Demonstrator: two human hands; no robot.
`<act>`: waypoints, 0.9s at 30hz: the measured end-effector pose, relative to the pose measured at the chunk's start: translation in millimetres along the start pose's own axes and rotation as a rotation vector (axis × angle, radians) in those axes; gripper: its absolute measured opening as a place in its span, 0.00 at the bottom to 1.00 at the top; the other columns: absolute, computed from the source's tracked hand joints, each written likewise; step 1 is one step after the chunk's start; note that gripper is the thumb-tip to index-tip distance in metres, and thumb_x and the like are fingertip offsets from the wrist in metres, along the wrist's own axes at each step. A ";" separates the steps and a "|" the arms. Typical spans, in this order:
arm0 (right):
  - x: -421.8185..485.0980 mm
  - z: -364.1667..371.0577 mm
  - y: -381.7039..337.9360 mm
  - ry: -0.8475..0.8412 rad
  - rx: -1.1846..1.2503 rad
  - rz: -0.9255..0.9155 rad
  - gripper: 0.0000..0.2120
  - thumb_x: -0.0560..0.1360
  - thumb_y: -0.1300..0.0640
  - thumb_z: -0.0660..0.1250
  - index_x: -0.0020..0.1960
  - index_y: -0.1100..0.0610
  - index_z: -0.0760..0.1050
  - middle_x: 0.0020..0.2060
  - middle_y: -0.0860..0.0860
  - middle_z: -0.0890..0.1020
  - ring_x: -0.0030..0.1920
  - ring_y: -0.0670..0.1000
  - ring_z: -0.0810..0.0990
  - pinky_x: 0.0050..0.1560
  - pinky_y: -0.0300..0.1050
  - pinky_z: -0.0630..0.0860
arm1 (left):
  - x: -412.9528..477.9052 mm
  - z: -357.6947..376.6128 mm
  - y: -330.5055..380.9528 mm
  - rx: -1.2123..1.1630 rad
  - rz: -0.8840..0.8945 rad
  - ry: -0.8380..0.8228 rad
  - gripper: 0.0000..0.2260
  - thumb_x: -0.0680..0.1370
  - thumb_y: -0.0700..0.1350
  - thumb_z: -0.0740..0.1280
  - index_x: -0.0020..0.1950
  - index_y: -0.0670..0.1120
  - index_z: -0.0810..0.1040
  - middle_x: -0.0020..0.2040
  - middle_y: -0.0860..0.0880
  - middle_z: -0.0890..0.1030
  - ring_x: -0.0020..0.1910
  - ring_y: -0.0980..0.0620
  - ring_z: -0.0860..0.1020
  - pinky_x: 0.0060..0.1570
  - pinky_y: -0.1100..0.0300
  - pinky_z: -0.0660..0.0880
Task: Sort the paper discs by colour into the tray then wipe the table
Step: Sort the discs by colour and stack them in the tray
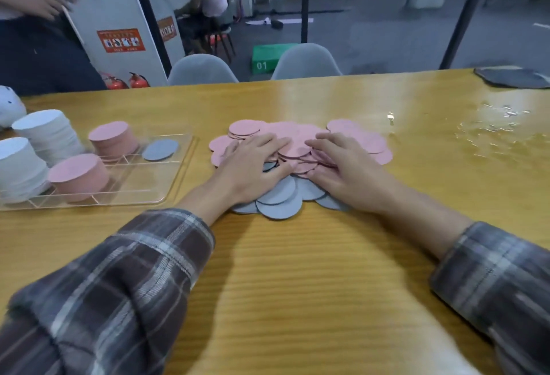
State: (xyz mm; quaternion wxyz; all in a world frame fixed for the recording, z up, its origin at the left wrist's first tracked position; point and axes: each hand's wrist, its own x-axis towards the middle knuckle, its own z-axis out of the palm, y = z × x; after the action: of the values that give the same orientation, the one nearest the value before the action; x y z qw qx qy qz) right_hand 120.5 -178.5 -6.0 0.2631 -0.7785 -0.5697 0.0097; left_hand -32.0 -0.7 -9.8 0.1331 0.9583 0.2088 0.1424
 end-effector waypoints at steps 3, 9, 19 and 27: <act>-0.7 0.8 -0.6 -0.073 -0.016 0.017 0.26 0.81 0.46 0.65 0.77 0.51 0.68 0.76 0.51 0.69 0.76 0.55 0.65 0.76 0.54 0.63 | -0.8 3.0 -5.5 -0.002 0.017 0.018 0.36 0.73 0.75 0.51 0.78 0.63 0.69 0.80 0.55 0.67 0.81 0.51 0.62 0.78 0.39 0.58; -6.6 -5.7 -5.8 -0.023 -0.011 -0.028 0.22 0.78 0.48 0.69 0.70 0.51 0.76 0.67 0.49 0.78 0.67 0.54 0.75 0.69 0.50 0.71 | -12.9 3.0 -2.2 -0.009 0.063 0.037 0.34 0.74 0.73 0.52 0.76 0.61 0.73 0.78 0.55 0.71 0.79 0.51 0.65 0.77 0.42 0.61; -28.5 -11.1 -15.6 0.035 -0.014 -0.073 0.22 0.74 0.38 0.62 0.60 0.49 0.81 0.52 0.46 0.82 0.53 0.50 0.77 0.57 0.45 0.73 | -35.3 1.0 13.2 -0.149 0.161 0.235 0.18 0.78 0.61 0.65 0.58 0.53 0.87 0.53 0.58 0.86 0.48 0.66 0.78 0.55 0.53 0.77; -25.1 -14.2 -10.2 0.115 0.127 -0.080 0.11 0.76 0.52 0.75 0.56 0.54 0.81 0.49 0.48 0.83 0.52 0.49 0.79 0.55 0.40 0.73 | -36.6 -5.3 19.2 -0.295 0.175 0.237 0.19 0.71 0.51 0.82 0.59 0.49 0.86 0.52 0.55 0.85 0.50 0.59 0.81 0.51 0.67 0.76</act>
State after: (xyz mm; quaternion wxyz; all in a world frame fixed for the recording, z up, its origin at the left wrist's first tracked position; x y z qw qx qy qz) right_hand 107.2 -204.4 3.4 0.3445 -0.7360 -0.5827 -0.0094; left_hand -58.7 -32.5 -6.7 0.2335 0.9194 0.1160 0.2944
